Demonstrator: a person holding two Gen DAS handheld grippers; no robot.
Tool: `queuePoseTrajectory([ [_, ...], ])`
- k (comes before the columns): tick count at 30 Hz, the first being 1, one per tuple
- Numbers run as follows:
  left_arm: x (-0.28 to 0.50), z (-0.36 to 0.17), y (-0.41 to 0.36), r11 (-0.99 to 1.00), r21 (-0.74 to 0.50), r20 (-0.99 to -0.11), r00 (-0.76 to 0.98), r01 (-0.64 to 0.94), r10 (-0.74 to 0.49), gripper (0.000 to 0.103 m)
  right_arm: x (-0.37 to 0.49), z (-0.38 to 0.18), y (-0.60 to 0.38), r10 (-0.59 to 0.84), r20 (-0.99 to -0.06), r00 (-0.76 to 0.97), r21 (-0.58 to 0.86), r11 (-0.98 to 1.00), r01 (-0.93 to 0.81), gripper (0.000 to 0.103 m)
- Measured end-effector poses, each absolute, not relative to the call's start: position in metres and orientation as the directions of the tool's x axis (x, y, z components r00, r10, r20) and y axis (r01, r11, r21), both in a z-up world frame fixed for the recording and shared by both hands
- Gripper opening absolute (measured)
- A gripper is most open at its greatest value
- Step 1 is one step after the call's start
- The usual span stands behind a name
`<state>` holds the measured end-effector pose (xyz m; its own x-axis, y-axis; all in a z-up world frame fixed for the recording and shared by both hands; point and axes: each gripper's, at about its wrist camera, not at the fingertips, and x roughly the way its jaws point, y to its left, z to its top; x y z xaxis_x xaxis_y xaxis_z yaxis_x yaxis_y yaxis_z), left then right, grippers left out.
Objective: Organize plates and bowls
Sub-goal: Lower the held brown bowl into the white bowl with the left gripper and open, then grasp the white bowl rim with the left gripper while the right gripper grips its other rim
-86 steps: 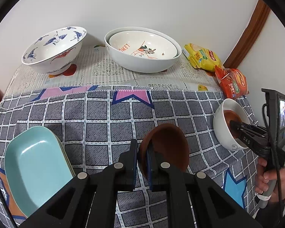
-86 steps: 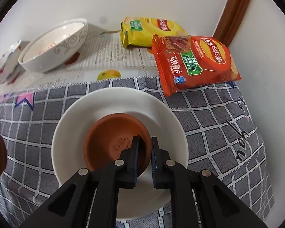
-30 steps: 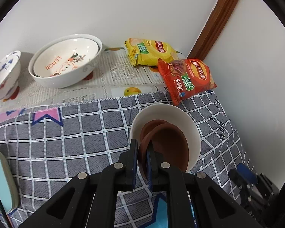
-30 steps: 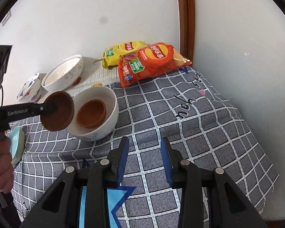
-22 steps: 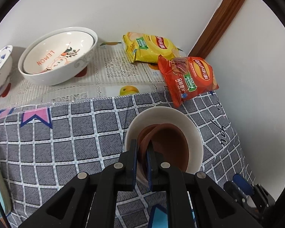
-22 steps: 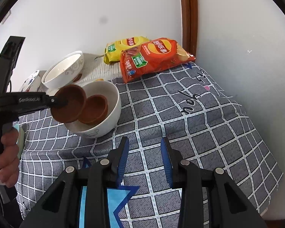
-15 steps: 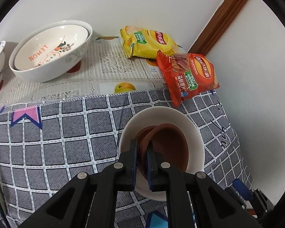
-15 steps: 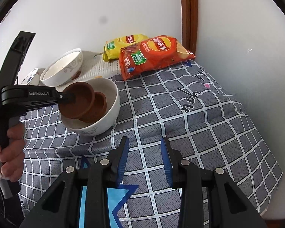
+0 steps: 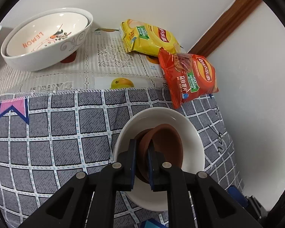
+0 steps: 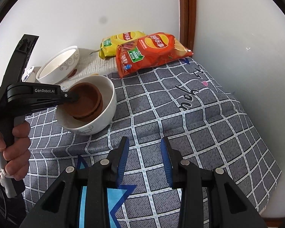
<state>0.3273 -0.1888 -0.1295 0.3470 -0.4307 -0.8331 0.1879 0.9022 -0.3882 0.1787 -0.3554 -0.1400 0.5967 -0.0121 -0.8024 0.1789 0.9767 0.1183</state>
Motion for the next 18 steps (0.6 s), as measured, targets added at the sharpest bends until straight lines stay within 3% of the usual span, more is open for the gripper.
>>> queuePoseTrajectory([
  [13,0.317,-0.117,-0.188,0.890,-0.374,-0.835,0.323,0.261,-0.445,0.015,0.196,-0.139,-0.349,0.000,-0.799,0.601,0.126,0.978,0.167,0.034],
  [18,0.312,-0.091,-0.176,0.915,-0.297,-0.830,0.401,0.272,-0.388,0.030,0.214,-0.133,-0.350,0.041,-0.780,0.625,0.173,0.973,0.152,0.034],
])
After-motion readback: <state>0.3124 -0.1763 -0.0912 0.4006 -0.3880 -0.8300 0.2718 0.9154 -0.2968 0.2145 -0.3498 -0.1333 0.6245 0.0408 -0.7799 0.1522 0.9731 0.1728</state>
